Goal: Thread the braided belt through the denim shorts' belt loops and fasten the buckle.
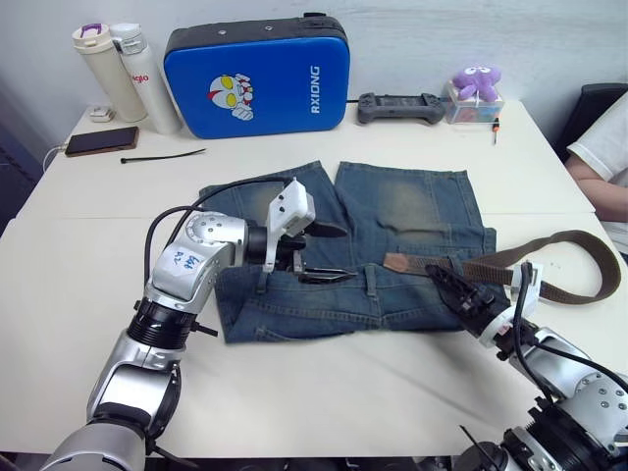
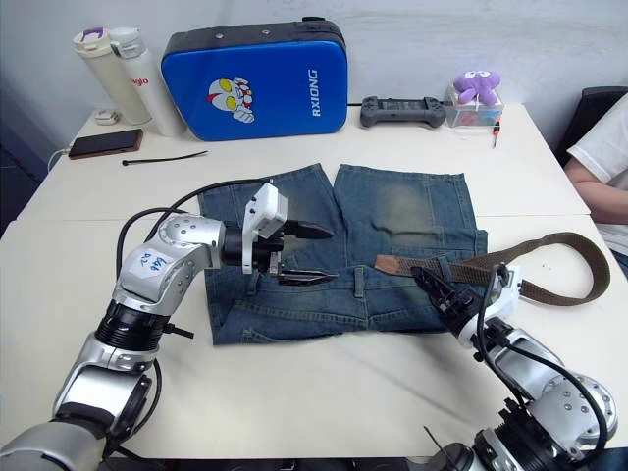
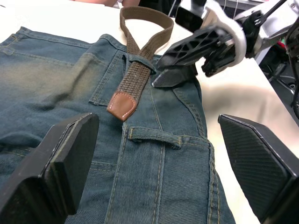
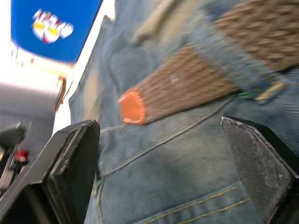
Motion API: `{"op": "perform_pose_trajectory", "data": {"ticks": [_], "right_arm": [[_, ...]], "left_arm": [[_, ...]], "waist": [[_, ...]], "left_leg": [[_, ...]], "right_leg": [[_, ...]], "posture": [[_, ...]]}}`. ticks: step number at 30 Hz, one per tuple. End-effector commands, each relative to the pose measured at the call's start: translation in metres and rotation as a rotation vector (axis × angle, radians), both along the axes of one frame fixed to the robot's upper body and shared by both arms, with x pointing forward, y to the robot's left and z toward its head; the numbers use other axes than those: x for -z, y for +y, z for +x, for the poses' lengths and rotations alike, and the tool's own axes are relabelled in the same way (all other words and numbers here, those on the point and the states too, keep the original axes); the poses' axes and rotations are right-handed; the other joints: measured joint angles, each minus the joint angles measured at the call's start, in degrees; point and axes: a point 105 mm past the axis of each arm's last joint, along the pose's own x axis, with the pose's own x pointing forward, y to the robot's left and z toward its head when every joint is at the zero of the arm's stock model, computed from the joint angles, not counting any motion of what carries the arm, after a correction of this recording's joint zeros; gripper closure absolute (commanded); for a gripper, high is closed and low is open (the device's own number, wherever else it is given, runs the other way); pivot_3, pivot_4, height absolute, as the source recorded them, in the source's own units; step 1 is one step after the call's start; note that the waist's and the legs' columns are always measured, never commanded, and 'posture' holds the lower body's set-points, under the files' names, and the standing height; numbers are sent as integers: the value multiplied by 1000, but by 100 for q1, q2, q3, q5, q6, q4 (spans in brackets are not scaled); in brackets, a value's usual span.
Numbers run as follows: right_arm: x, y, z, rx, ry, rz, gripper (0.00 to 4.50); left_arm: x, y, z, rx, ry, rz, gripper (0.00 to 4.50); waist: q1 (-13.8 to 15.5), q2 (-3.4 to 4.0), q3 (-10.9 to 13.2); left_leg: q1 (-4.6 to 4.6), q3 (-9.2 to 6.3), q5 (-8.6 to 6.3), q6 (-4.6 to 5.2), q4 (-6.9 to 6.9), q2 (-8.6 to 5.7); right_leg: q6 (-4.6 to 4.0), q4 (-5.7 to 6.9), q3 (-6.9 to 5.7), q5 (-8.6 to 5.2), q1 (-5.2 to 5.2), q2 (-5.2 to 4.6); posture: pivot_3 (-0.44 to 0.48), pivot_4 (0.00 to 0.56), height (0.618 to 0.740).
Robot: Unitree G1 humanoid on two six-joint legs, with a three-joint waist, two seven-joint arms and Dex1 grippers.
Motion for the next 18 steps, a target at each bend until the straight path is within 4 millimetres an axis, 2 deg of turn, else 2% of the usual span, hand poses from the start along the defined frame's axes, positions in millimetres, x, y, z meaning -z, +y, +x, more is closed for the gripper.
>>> {"op": "perform_pose_trajectory", "data": {"ticks": [1, 7, 13, 18], "right_arm": [[1, 2, 0, 11, 11, 19, 31], [-13, 14, 8, -8, -52, 101, 31], [-38, 25, -4, -139, -182, 88, 31], [-40, 23, 1, -132, -146, 93, 31]], "left_arm": [[-10, 3, -4, -1, -51, -18, 0], [-8, 3, -4, -11, -53, -16, 0], [-8, 7, -4, -22, -55, -10, 0], [-11, 6, -4, -17, -61, -16, 0]], "waist": [[0, 0, 0], [-45, 2, -1], [-73, 2, -1], [-120, 2, -1]], "left_leg": [[0, 0, 0, 0, 0, 0], [2, 0, 0, 1, -3, 1], [1, 0, 1, 3, -17, 0], [-2, 3, 2, 9, -18, 0]], "right_leg": [[0, 0, 0, 0, 0, 0], [0, 2, 2, 0, 0, 1], [0, -2, 1, 0, -4, 0], [0, -10, 2, 0, -1, -2]], "posture": [[0, 150, 739], [0, 150, 739], [0, 150, 739], [0, 150, 739]]}}
